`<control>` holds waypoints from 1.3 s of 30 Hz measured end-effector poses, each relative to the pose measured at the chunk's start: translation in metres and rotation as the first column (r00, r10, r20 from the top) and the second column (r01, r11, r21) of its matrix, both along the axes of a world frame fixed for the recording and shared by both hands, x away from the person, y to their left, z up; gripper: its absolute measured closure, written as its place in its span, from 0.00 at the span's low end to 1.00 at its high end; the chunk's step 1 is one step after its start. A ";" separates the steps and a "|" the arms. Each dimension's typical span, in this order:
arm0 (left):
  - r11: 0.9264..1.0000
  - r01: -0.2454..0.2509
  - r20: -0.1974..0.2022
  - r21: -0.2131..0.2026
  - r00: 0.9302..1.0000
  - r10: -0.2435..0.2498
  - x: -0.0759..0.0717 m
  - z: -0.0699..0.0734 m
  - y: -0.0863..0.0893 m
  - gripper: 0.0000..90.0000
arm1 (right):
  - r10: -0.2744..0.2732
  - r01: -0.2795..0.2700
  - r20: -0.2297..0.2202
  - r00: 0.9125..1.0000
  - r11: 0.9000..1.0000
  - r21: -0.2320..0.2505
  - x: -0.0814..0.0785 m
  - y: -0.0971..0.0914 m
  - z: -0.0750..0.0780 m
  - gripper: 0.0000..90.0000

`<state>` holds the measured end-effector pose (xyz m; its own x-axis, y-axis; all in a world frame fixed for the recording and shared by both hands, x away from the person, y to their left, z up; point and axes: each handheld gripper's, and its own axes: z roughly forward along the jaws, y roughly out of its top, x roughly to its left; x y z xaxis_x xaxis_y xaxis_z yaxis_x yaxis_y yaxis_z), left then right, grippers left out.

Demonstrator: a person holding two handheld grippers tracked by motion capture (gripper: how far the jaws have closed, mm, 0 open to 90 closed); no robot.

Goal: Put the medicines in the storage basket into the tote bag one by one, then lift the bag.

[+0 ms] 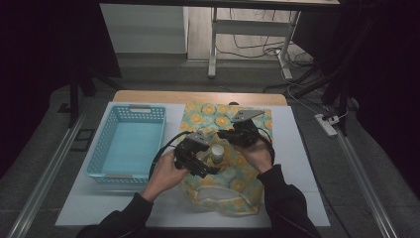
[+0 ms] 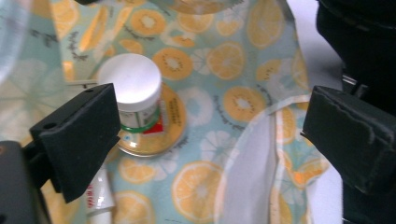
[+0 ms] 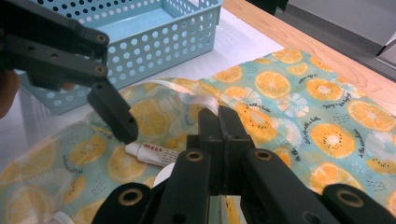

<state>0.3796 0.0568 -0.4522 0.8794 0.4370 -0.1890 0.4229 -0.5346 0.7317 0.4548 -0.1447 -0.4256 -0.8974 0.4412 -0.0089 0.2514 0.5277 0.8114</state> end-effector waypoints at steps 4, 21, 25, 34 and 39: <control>1.000 0.001 0.010 0.025 1.000 -0.001 -0.007 -0.005 -0.002 0.03 | 0.002 -0.002 0.001 1.000 1.000 0.000 -0.001 0.000 0.000 1.00; 0.998 -0.010 -0.024 0.058 1.000 0.012 -0.021 -0.030 -0.001 0.02 | 0.006 -0.006 0.004 1.000 1.000 -0.007 -0.002 0.001 0.001 1.00; 0.997 -0.018 -0.024 0.070 1.000 0.020 -0.023 -0.037 -0.002 0.02 | 0.006 -0.006 0.004 1.000 1.000 -0.005 -0.002 0.000 0.001 1.00; 0.993 -0.029 -0.013 0.112 0.999 0.030 -0.022 -0.051 -0.008 0.00 | 0.008 -0.008 0.005 1.000 1.000 -0.003 -0.003 0.000 0.002 1.00; 0.991 -0.031 -0.013 0.130 0.999 0.033 -0.021 -0.057 -0.010 0.00 | 0.007 -0.007 0.004 1.000 1.000 -0.007 -0.003 0.001 0.000 1.00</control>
<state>0.3588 0.0471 -0.5093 0.8620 0.4868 -0.1415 0.4517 -0.6108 0.6503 0.4522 -0.1436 -0.4251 -0.9005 0.4346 -0.0157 0.2443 0.5355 0.8084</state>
